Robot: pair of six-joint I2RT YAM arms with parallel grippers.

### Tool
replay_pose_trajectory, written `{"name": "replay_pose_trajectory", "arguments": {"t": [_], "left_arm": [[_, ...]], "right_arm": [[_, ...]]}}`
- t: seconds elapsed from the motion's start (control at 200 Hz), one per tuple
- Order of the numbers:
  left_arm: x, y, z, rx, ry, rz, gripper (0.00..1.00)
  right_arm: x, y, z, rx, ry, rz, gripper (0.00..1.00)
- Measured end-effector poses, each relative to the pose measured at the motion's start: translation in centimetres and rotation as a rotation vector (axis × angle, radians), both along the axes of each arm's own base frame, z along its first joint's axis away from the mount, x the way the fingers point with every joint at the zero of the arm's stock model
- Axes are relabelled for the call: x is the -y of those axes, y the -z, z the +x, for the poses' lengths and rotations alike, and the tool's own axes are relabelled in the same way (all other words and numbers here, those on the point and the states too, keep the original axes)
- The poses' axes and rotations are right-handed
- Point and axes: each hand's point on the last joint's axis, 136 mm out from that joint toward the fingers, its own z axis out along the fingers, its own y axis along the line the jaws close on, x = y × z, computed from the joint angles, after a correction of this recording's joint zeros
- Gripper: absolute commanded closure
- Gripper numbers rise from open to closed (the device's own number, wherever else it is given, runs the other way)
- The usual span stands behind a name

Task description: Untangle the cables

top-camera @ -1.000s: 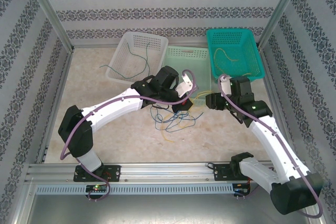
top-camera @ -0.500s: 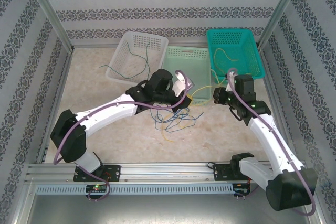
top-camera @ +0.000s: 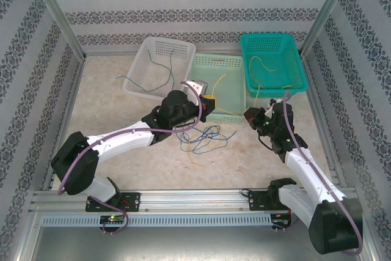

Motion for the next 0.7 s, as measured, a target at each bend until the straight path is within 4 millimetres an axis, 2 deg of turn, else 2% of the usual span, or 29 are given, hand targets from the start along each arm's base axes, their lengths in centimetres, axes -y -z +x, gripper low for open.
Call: {"name": "replay_pose_trajectory", "arguments": {"t": [0.215,0.285,0.35,0.4,0.45,0.56,0.699], "left_arm": [[-0.2,-2.1,0.8,0.014,-0.057,-0.123,1.0],[-0.1,-2.1,1.0,0.011,-0.066,-0.136,0.93],[0.0,-1.8,1.3,0.006,-0.073,-0.135,0.72],[-0.2,-2.1,1.8,0.009,-0.094,-0.14,0.59],[-0.2,-3.0,2.2,0.024,-0.109,-0.141,0.39],[-0.4,-5.8,3.1,0.069,-0.138,-0.157,0.13],[-1.5,-7.4,3.0,0.118,-0.172,-0.128,0.07]], "right_arm": [[0.2,-1.6,-0.1,-0.007,0.117,0.214,1.0],[0.4,-1.6,-0.1,-0.025,0.145,0.251,1.0],[0.7,-1.4,-0.2,-0.042,0.173,0.265,1.0],[1.3,-0.9,-0.3,-0.061,0.213,0.257,1.0],[2.2,-0.2,-0.3,-0.083,0.254,0.245,1.0],[4.4,0.6,-0.2,-0.13,0.333,0.202,1.0],[8.6,-1.8,2.0,-0.098,0.443,0.164,1.0]]}}
